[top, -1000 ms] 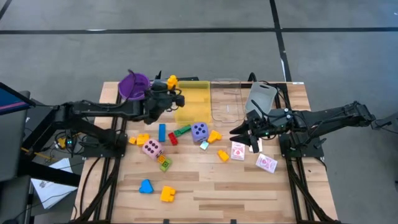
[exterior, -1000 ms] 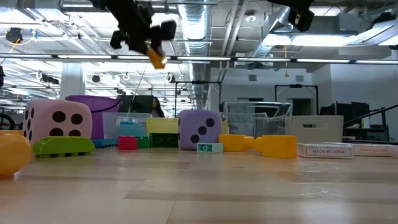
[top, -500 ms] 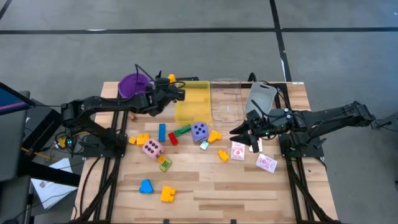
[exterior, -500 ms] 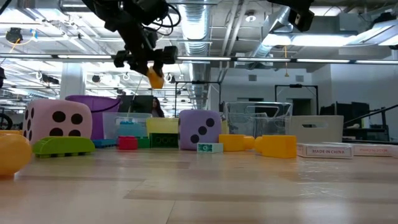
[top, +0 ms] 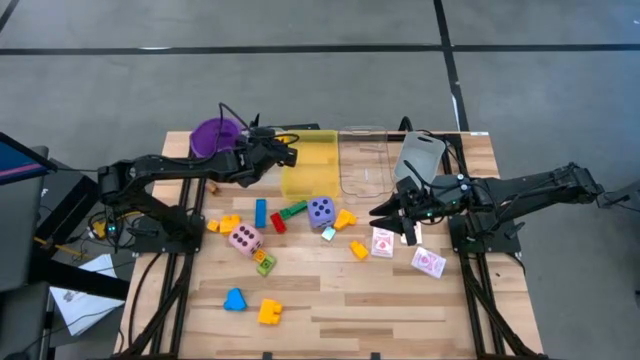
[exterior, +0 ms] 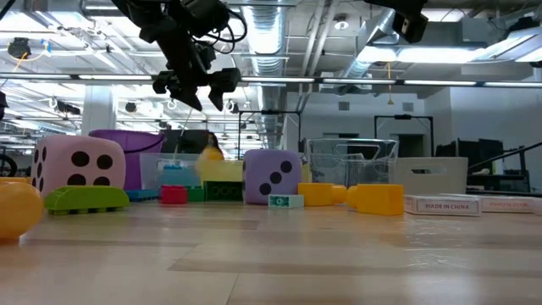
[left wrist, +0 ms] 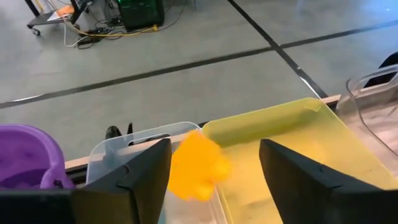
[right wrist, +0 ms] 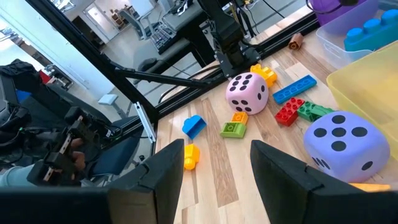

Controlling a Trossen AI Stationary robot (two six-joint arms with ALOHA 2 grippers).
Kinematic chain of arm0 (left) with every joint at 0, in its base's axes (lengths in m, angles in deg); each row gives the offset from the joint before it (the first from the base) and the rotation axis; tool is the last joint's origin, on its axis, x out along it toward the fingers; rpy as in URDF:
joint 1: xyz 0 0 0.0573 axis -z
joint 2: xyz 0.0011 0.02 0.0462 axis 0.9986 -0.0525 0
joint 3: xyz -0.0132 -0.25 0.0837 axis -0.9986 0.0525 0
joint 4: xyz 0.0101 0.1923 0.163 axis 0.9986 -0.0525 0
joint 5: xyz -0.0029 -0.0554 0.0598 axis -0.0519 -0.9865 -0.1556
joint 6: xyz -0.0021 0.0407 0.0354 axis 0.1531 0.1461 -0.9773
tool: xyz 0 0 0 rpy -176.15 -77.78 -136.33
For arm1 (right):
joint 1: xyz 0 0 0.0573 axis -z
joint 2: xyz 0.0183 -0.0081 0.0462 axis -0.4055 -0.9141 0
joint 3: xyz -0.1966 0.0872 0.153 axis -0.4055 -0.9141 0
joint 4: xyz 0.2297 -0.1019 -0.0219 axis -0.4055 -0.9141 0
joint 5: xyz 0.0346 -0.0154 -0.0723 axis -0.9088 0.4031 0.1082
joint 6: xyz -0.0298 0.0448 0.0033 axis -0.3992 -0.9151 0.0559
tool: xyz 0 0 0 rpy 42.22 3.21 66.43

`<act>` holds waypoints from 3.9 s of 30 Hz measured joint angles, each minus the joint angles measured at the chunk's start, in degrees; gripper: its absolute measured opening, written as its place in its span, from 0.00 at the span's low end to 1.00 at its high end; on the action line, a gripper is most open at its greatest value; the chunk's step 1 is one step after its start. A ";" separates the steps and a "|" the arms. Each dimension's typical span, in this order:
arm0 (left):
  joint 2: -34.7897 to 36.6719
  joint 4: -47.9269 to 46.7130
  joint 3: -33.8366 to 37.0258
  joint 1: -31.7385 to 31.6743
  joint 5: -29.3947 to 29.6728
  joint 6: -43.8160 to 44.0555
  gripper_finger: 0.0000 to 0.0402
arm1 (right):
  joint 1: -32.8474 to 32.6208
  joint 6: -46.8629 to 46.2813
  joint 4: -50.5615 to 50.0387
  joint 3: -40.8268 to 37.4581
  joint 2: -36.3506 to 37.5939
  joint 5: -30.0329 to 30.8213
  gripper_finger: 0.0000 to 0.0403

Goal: Pick & Place Toys
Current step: Put the yellow stud game piece into the left transparent bin

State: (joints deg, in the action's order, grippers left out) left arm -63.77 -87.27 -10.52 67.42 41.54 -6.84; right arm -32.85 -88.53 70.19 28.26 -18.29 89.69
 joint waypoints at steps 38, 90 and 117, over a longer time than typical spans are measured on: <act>4.96 5.61 -0.04 27.24 -54.03 -23.14 0.51 | 0.00 -0.61 0.04 0.00 0.02 0.04 0.45; -11.77 -8.23 0.00 58.51 -47.43 3.06 0.86 | -0.07 1.68 -2.17 0.00 0.02 -0.59 0.45; -13.34 -6.83 0.00 61.01 -40.85 0.92 0.86 | -0.07 1.53 -4.14 0.00 0.03 -0.56 0.45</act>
State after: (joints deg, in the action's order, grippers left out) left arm -77.10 -94.11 -10.52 128.42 0.69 -5.93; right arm -32.91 -87.00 66.05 28.26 -18.26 89.13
